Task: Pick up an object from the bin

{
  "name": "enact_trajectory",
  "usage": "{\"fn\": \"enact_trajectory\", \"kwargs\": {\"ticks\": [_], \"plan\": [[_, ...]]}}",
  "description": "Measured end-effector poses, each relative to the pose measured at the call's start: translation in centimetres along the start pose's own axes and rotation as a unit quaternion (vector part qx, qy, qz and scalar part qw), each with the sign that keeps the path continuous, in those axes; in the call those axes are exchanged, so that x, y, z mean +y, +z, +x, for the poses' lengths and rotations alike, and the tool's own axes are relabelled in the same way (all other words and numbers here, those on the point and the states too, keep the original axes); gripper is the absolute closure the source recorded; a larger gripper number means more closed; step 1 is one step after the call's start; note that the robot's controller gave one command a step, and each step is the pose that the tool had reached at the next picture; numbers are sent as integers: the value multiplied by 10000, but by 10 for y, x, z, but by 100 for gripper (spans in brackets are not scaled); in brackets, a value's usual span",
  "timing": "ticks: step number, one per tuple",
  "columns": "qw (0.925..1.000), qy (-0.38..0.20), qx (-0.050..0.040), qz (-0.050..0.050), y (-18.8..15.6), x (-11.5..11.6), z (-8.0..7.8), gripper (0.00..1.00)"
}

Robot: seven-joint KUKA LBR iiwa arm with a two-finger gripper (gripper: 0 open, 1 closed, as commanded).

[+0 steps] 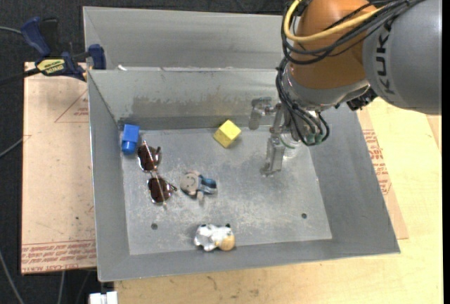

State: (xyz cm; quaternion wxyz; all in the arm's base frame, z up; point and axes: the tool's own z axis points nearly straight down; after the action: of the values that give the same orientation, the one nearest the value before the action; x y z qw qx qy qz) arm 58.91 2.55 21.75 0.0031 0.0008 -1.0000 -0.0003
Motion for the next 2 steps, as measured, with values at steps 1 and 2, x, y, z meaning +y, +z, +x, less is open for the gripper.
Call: {"fn": "enact_trajectory", "kwargs": {"ticks": [1,2], "plan": [[10000,5,-39,-2,-5,0,-1,0],[9998,-177,-57,-2,69,44,11,0]]}}
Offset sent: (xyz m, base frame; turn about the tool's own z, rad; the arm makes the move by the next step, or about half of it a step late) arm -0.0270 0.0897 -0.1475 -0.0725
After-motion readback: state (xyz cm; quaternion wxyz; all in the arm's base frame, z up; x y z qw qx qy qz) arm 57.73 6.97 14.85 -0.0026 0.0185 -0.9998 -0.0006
